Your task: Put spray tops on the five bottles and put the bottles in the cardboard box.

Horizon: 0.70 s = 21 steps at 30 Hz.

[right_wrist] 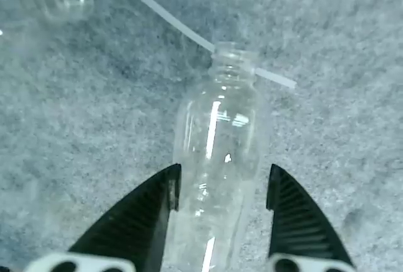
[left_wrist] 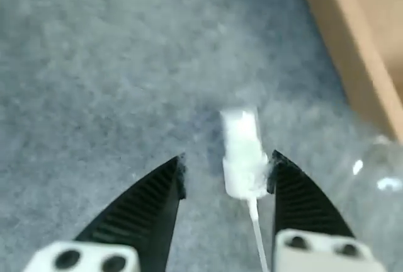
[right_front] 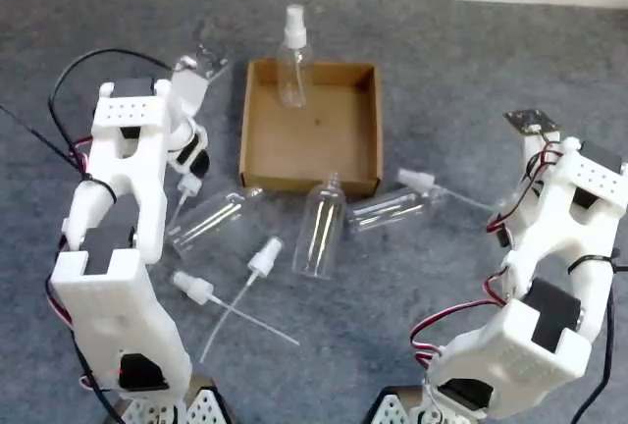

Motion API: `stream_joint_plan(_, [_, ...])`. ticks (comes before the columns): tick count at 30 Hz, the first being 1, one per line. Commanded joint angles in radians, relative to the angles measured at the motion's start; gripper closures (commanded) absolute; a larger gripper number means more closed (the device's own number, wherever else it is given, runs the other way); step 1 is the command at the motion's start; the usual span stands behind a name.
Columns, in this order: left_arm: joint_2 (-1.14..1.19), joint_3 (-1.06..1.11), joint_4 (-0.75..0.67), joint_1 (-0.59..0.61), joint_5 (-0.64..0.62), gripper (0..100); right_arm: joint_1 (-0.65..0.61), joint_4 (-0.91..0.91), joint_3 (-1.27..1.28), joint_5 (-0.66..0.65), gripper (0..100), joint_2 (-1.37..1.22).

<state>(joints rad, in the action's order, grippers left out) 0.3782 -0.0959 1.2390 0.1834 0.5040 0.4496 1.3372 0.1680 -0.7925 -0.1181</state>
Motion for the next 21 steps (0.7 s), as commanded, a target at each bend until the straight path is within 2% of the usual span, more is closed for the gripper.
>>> stream_joint_plan(1, [-0.002,0.021,-0.092,-0.024,-0.048,81,0.012,-0.010,-0.007,-0.011,82.1,0.010])
stream_joint_plan(8, [0.153,-0.005,-0.133,-0.031,-0.043,83,0.012,-0.008,-0.005,-0.011,82.1,0.010])
stream_joint_plan(11, [0.171,-0.033,-0.133,-0.030,-0.043,94,0.013,-0.007,-0.005,-0.011,82.1,0.010])
stream_joint_plan(12, [0.163,-0.033,-0.127,-0.030,-0.046,99,0.013,-0.005,-0.005,-0.011,82.1,0.010])
stream_joint_plan(13, [0.153,-0.038,-0.100,-0.031,-0.048,100,0.013,-0.004,-0.005,-0.011,82.1,0.010])
stream_joint_plan(21, [-0.119,-0.042,0.063,-0.030,-0.087,100,0.012,-0.005,-0.007,-0.011,82.4,0.016])
